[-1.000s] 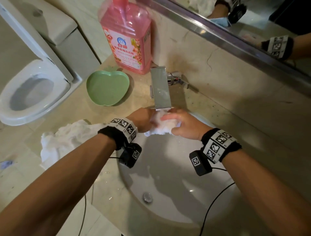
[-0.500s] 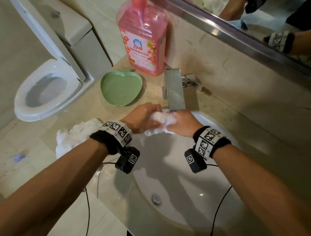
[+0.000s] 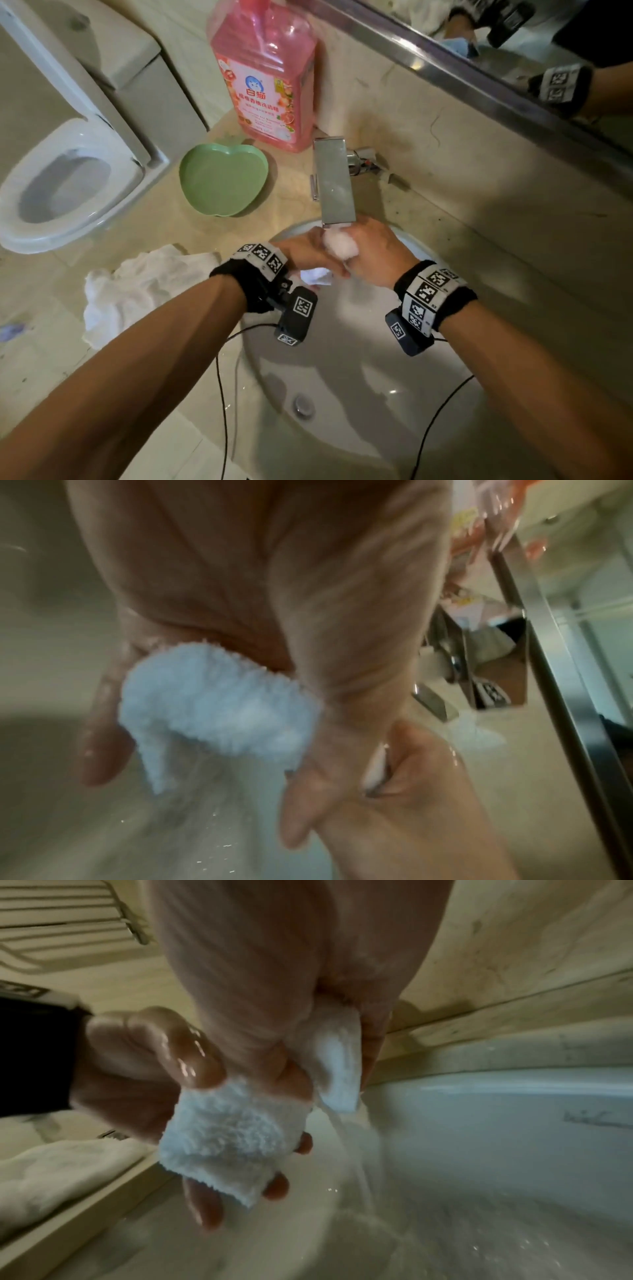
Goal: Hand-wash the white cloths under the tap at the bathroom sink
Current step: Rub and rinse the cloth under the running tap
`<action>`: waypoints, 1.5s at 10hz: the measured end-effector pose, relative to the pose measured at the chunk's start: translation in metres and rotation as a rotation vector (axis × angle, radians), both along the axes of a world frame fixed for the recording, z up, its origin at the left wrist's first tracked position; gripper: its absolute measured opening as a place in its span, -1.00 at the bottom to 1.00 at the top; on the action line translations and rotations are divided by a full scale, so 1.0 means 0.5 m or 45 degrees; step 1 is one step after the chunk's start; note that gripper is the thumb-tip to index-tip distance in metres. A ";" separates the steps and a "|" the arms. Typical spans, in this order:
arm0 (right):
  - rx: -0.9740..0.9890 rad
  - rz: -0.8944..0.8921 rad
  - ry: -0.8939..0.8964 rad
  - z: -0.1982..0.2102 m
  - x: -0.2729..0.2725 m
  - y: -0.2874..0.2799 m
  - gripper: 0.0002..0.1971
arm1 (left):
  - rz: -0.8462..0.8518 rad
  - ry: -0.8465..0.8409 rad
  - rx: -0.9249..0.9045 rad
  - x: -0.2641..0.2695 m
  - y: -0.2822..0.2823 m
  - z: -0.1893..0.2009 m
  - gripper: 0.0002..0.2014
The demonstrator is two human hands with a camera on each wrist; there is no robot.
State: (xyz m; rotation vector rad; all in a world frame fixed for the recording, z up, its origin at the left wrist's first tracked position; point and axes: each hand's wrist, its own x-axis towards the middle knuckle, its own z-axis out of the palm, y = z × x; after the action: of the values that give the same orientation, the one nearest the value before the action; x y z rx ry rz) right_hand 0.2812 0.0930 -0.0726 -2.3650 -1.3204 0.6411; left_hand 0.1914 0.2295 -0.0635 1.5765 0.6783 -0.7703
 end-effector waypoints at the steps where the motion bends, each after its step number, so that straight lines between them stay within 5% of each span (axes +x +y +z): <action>1: -0.062 -0.050 0.247 -0.002 0.006 -0.024 -0.36 | 0.064 -0.163 -0.048 0.012 -0.019 -0.009 -0.50; 2: -0.011 -0.263 0.616 -0.006 0.022 -0.039 -0.29 | -0.535 -0.314 0.847 0.021 -0.013 -0.010 -0.75; 3: -0.006 -0.427 0.878 -0.016 0.015 -0.026 -0.16 | -0.594 -0.557 0.954 0.021 -0.010 -0.019 -0.69; 4: -0.084 -0.397 0.658 -0.030 0.001 0.007 -0.23 | -0.651 -0.476 1.157 0.025 -0.008 -0.022 -0.56; 5: -0.211 -0.163 0.278 -0.043 -0.009 0.031 -0.53 | -0.512 -0.299 1.229 0.027 -0.010 -0.019 -0.68; 6: -0.281 -0.143 0.118 -0.052 -0.012 0.033 -0.78 | -0.598 -0.164 1.255 0.033 -0.013 -0.043 -0.71; 7: -0.241 -0.123 -0.044 -0.056 -0.013 0.022 -0.79 | -0.949 -0.211 1.344 0.035 -0.024 -0.051 -0.69; 9: -0.334 -0.136 -0.009 -0.060 -0.007 0.015 -0.81 | -0.814 -0.225 1.243 0.043 -0.042 -0.057 -0.78; 11: -0.054 -0.171 0.105 -0.053 0.003 -0.001 -0.66 | -0.296 -0.259 0.581 0.024 0.009 -0.024 -0.53; 13: -0.091 -0.295 0.713 -0.024 -0.017 -0.010 -0.37 | -0.044 -0.360 0.638 -0.035 0.060 0.003 -0.31; 15: 0.182 -0.472 0.677 -0.023 -0.056 0.027 -0.63 | -0.003 -0.452 0.609 -0.098 0.072 -0.002 -0.48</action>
State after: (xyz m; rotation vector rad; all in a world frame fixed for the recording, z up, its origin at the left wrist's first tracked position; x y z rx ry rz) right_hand 0.2533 0.1063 -0.0840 -2.0427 -0.6575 0.9335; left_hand 0.1427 0.2657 -0.0647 2.0834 0.6233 -0.3200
